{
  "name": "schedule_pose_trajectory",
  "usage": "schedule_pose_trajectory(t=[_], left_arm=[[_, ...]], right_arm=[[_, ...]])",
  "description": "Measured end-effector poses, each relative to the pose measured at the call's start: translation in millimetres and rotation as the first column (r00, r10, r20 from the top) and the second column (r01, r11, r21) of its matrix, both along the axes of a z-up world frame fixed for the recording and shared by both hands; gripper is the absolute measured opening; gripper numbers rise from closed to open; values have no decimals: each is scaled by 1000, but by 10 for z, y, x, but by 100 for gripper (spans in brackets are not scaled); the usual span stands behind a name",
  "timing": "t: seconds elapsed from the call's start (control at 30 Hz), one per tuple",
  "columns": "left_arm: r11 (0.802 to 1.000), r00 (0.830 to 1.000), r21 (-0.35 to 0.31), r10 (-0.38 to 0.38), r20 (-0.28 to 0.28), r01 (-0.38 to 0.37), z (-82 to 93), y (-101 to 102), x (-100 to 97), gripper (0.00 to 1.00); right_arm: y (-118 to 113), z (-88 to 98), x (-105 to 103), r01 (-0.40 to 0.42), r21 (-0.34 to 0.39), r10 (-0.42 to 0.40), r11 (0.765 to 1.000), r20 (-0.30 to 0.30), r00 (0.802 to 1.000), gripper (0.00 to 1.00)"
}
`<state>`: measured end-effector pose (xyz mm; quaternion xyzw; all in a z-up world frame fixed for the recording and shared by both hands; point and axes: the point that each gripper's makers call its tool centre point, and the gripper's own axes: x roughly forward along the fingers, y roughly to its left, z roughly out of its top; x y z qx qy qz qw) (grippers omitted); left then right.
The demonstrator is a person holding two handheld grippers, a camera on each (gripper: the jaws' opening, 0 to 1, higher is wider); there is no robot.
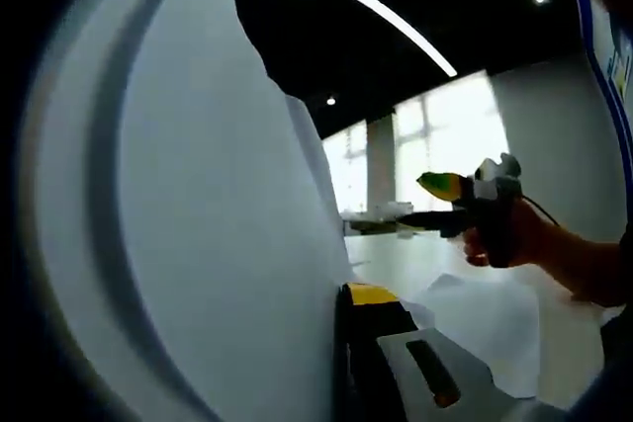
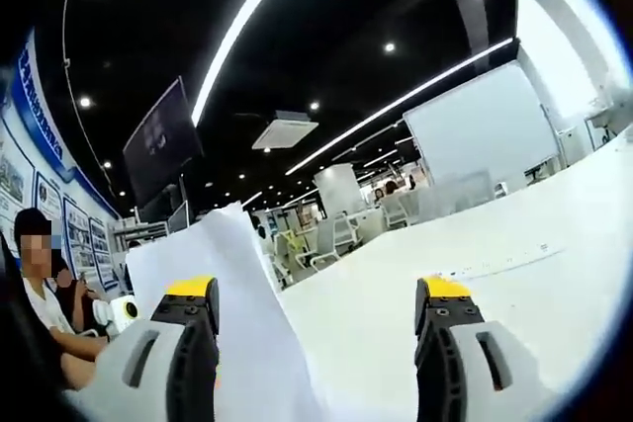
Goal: Organize the stack of printing papers by aligning and flattening the scattered papers on the table
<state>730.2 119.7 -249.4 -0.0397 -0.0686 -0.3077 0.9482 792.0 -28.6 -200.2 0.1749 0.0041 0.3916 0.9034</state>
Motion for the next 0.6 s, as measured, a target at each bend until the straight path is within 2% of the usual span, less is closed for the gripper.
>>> schedule_pose_trajectory(t=[0.3, 0.6], left_arm=[[1000, 1000, -2, -1, -1, 1, 2, 8, 1, 8], [1000, 1000, -4, -2, 0, 2, 4, 24, -1, 8]], right_arm=[[-104, -57, -41, 21, 1, -21, 1000, -7, 1000, 77], [-233, -198, -88, 45, -7, -45, 999, -30, 999, 77]])
